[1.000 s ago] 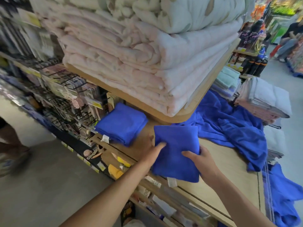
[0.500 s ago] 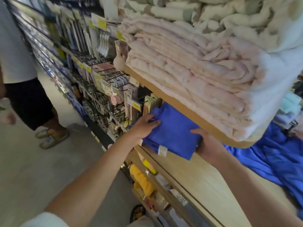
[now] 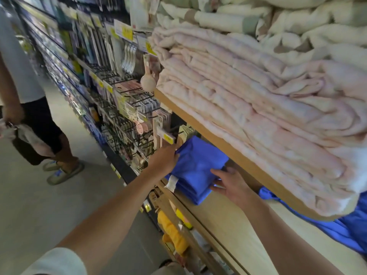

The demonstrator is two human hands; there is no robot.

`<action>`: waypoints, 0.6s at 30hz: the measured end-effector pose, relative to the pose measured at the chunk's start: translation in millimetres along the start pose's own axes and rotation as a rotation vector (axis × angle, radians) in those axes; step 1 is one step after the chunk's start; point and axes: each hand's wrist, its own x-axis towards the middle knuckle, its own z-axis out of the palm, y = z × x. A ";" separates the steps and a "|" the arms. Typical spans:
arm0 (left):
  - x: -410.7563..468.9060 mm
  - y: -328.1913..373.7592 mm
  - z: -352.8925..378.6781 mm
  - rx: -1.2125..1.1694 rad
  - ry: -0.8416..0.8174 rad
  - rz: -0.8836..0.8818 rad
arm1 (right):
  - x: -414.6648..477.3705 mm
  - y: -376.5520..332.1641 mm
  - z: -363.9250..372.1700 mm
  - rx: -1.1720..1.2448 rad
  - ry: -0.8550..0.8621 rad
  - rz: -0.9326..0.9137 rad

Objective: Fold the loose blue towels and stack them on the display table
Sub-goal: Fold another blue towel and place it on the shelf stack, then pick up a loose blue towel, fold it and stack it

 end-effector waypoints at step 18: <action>-124.3 198.4 131.5 0.025 -0.047 0.621 | -117.3 139.8 -244.0 -0.794 0.684 -0.326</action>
